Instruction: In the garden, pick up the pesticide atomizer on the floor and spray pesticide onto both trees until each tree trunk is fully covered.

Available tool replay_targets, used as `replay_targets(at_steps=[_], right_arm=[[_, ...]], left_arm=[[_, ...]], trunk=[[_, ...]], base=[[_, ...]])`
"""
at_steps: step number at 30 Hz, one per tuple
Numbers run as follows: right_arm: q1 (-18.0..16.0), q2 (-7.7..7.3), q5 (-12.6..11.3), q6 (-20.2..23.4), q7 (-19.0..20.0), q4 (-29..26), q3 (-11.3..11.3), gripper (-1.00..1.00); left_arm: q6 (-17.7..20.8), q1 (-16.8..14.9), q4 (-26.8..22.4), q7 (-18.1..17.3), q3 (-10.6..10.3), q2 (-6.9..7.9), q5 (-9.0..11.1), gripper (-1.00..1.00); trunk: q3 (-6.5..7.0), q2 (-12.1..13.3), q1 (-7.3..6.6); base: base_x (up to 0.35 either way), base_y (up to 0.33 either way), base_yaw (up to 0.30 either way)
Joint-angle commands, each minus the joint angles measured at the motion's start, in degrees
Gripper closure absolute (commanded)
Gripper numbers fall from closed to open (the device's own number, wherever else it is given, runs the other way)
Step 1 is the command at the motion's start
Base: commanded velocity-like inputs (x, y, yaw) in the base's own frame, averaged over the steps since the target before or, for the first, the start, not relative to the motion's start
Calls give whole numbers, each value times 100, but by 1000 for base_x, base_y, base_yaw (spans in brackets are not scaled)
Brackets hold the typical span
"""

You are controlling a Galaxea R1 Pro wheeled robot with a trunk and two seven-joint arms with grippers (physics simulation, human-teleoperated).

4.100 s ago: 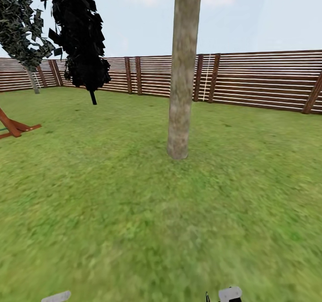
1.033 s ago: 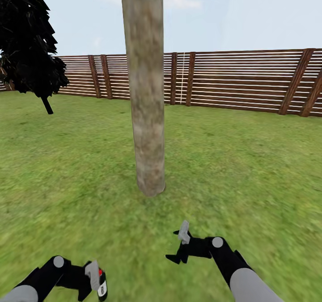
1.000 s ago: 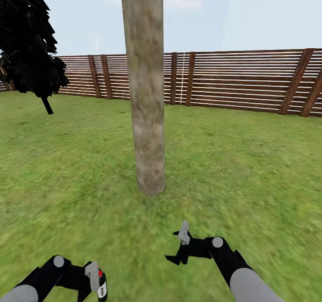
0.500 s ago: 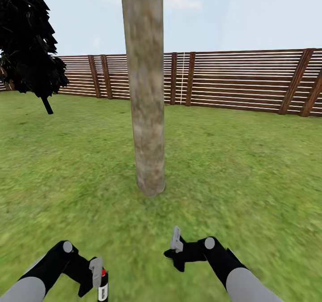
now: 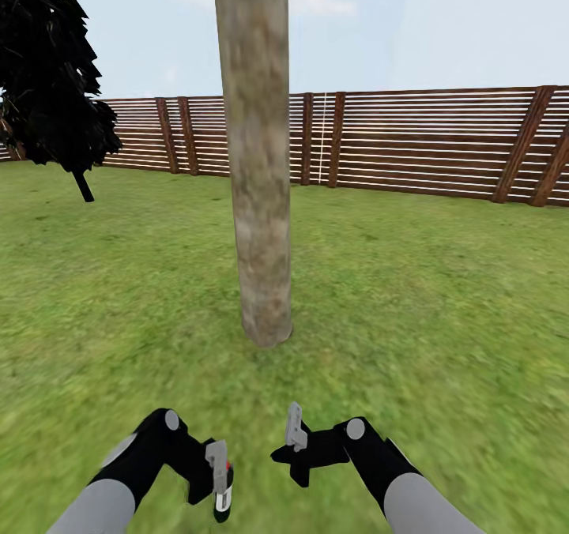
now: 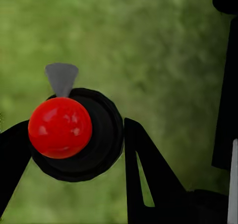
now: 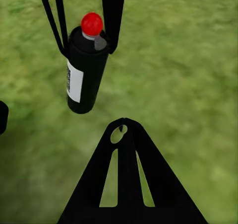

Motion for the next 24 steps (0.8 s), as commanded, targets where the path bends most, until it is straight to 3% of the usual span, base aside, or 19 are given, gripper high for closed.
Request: replay_targets(at_steps=[1,8,13,24], right_arm=[[0,0,-3,0,1,0,0,100],[0,0,-13,0,2,-9,0,100],[0,0,-21,0,2,-9,0,100],[0,0,-25,0,2,-26,0,100]], left_arm=[[0,0,-1,43,0,-38,-1,100],[-9,25,56,242,-11,-59,-12,100],[0,43,93,538,-233,-81,-55,100],[1,41,90,571,-261,-458,-34,100]], trunk=[[0,0,0],[0,0,0],[0,0,0],[0,0,0]], base=[[0,0,0],[0,0,0],[0,0,0],[0,0,0]])
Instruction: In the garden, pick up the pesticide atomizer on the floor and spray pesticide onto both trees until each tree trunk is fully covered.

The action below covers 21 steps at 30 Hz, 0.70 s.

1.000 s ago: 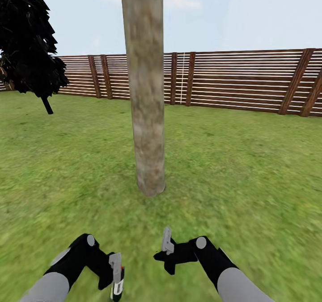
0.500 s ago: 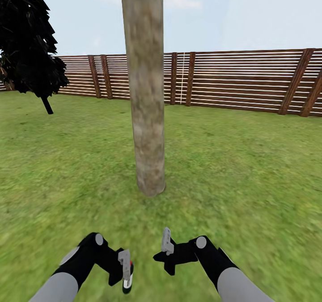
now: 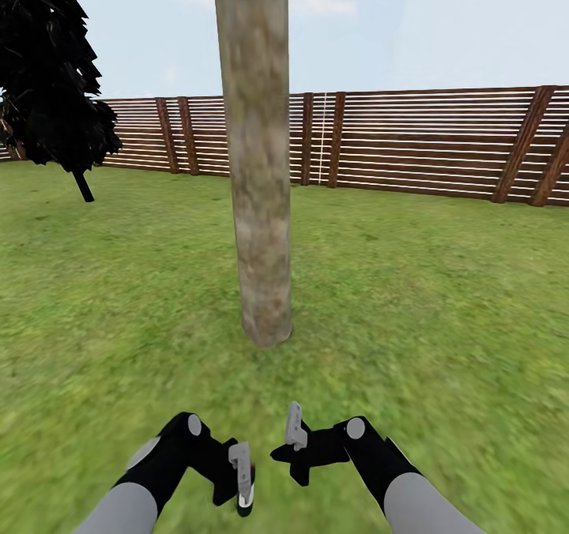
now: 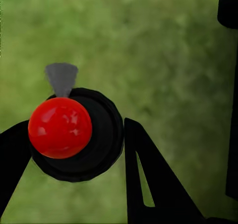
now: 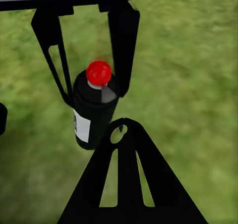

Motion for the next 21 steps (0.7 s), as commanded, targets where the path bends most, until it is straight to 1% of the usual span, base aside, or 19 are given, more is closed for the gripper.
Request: replay_targets(at_steps=[1,3,8,15,18,21], right_arm=[[0,0,-1,0,1,-1,-2,100],[0,0,-1,0,1,-1,-3,100],[0,0,-6,0,7,-1,-2,100],[0,0,-6,0,17,7,-9,100],[0,0,-6,0,17,8,-8,100],[0,0,-6,0,17,8,-9,100]], left_arm=[[-1,-3,-1,1,3,-25,4,100],[-1,-5,-2,8,4,-69,32,100],[-7,2,10,188,14,-147,50,100],[-14,3,15,204,14,-164,58,100],[-25,7,15,196,22,-215,64,100],[-54,11,22,173,23,-233,84,100]], trunk=[[0,0,0],[0,0,0],[0,0,0],[0,0,0],[0,0,0],[0,0,0]], base=[[0,0,0],[0,0,0],[0,0,0],[0,0,0],[0,0,0],[0,0,0]])
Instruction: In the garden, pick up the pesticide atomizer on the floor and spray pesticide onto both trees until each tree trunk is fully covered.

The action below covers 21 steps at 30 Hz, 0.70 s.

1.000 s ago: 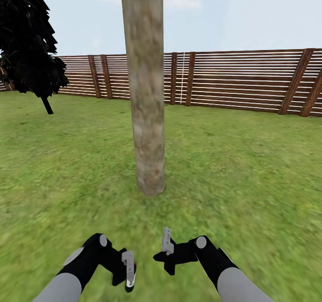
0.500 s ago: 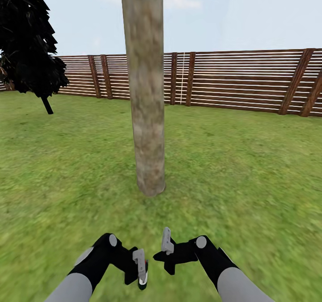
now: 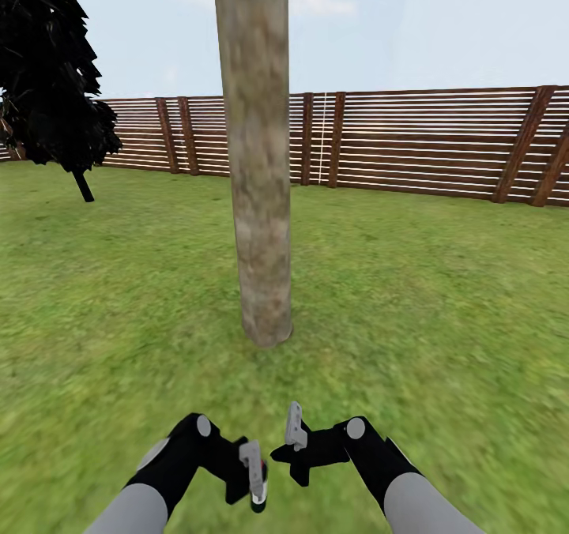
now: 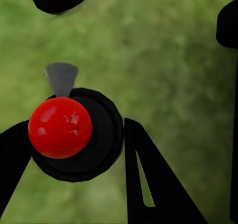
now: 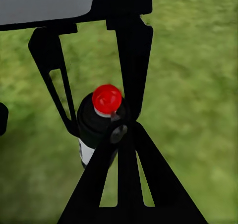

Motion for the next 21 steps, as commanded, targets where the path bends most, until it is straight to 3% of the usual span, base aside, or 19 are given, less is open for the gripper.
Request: replay_targets(at_steps=[1,4,8,10,21], right_arm=[[0,0,0,0,0,0,0,100],[0,0,0,0,0,0,0,100],[0,0,0,0,0,0,0,100],[0,0,0,0,0,1,0,100],[0,0,0,0,0,1,0,100]], left_arm=[[-9,0,24,-18,0,-4,37,100],[-51,0,133,-44,0,-2,231,100],[-55,-1,158,-48,0,-2,315,100],[-146,-7,160,-56,-8,-2,598,100],[-207,-8,160,-50,0,7,635,100]], trunk=[[0,0,0],[0,0,0],[0,0,0],[0,0,0],[0,0,0]], base=[[0,0,0],[0,0,0],[0,0,0],[0,0,0],[0,0,0]])
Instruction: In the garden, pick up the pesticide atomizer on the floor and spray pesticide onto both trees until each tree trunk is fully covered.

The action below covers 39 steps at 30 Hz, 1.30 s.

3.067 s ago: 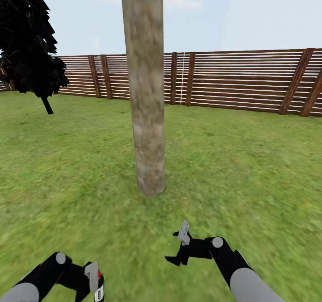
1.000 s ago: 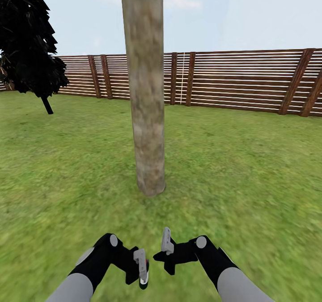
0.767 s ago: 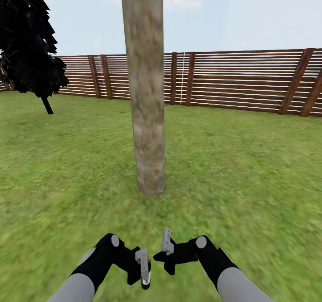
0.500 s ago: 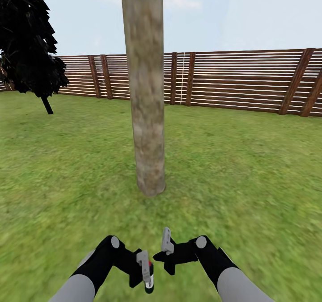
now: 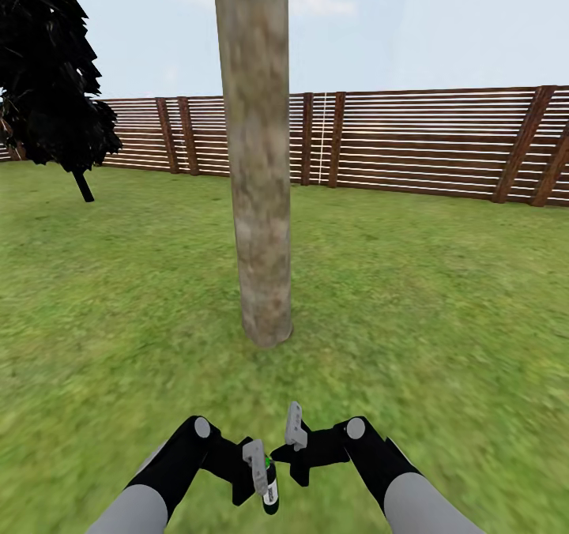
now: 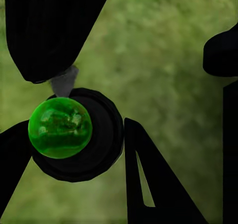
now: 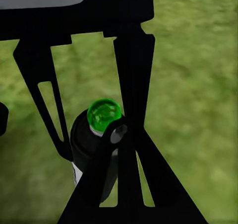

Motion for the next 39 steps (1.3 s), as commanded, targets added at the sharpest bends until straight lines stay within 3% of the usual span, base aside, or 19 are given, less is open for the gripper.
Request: replay_targets(at_steps=[1,5,7,10,14,16,17,20,23,25,28,30,32,34,35,37,39], right_arm=[[0,0,0,0,0,0,0,100],[0,0,0,0,0,-1,0,100],[0,0,0,0,0,-1,0,100],[0,0,2,0,0,-1,0,100],[0,0,6,-3,0,6,0,100],[0,0,8,-5,0,9,-12,100],[0,0,9,-3,0,12,-16,-100],[0,0,12,-2,-4,22,-52,-100],[0,0,30,-8,-43,22,-68,-100],[4,0,34,-8,-322,45,-64,-100],[23,-564,9,-20,-1382,592,-69,-100],[38,-981,-257,-50,-2329,1295,-258,-100],[129,-1397,-852,-351,-2988,1902,-463,-100],[345,-1708,-1682,-739,-3336,2182,-530,-100],[481,-1808,-2116,-819,-3533,2232,-541,-100],[730,-1894,-2967,-902,-4105,2271,-551,-100],[1024,-1866,-3570,-1413,-5256,2298,-545,-100]], left_arm=[[2,0,0,0,0,0,2,100],[-12,0,46,49,-12,59,-35,100],[-13,-2,137,59,-16,167,-84,100],[-13,0,172,62,-22,689,-109,100],[-13,0,170,62,-18,1219,-111,100],[6,10,175,53,-34,1639,-121,100],[9,14,175,49,-35,1772,-125,100],[9,27,171,51,-25,2192,-122,100],[33,34,168,111,31,2324,-91,100],[68,35,171,585,289,2325,-39,100],[90,35,568,2002,1314,2130,112,100],[49,35,1090,3223,2026,1896,331,100],[25,35,1519,4784,2320,1593,502,100],[18,35,2000,5901,2414,1364,585,100],[20,35,2114,6194,2438,1272,632,100],[57,35,2201,6408,2465,1175,837,100],[184,10,2220,6432,2463,1116,1334,100]], trunk=[[0,0,0],[0,0,0],[0,0,0],[0,0,0],[0,0,0],[0,0,0],[0,0,0],[0,0,0],[0,0,0],[0,0,0],[0,0,0],[0,0,0],[0,0,0],[0,0,0],[0,0,0],[0,0,0],[0,0,0]], base=[[0,0,0],[0,0,0],[0,0,0],[0,0,0],[0,0,0],[0,0,0],[0,0,0],[0,0,0],[0,0,0],[0,0,0],[0,0,0],[0,0,0],[0,0,0],[0,0,0],[0,0,0],[0,0,0],[0,0,0]])
